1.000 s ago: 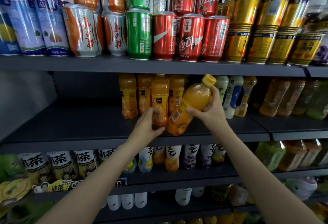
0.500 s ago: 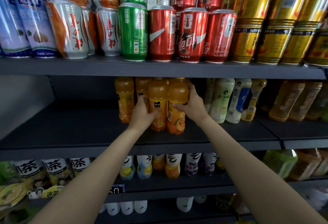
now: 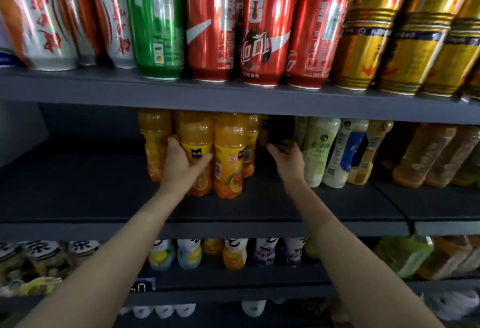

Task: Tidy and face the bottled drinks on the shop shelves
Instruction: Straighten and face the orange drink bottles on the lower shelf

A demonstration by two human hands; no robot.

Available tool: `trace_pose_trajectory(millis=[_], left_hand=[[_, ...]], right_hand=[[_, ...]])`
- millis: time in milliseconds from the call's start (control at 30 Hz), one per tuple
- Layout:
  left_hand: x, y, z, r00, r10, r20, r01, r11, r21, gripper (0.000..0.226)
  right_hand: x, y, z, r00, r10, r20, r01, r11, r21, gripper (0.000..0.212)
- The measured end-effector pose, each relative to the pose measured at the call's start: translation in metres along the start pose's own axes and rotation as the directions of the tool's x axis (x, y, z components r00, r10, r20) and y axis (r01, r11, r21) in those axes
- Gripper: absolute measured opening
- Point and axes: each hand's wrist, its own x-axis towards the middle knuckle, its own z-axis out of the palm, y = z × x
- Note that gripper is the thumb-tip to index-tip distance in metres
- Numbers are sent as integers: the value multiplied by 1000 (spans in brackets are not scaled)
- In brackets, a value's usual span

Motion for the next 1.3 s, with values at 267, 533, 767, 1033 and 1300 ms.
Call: trace_pose_trajectory(millis=[267, 533, 767, 1033, 1300], left_hand=[[4, -8, 5, 998, 39, -41, -38, 999, 24, 63], [5, -13, 4, 998, 56, -16, -55, 998, 29, 64], [1, -10, 6, 1000, 18, -25, -18, 1000, 15, 64], [-33, 13, 4, 969, -16, -247, 56, 987, 154, 66], [-87, 38, 4, 929, -29, 369, 63, 995, -81, 48]], right_hand=[[65, 24, 52, 998, 60, -1, -58, 970, -236, 52], [80, 30, 69, 990, 100, -104, -125, 952, -278, 28], [0, 28, 25, 992, -64, -105, 24, 940, -340, 48], [-41, 7, -18, 993, -94, -75, 66, 948, -312, 81], [-91, -28, -32, 995, -35, 92, 52, 980, -194, 68]])
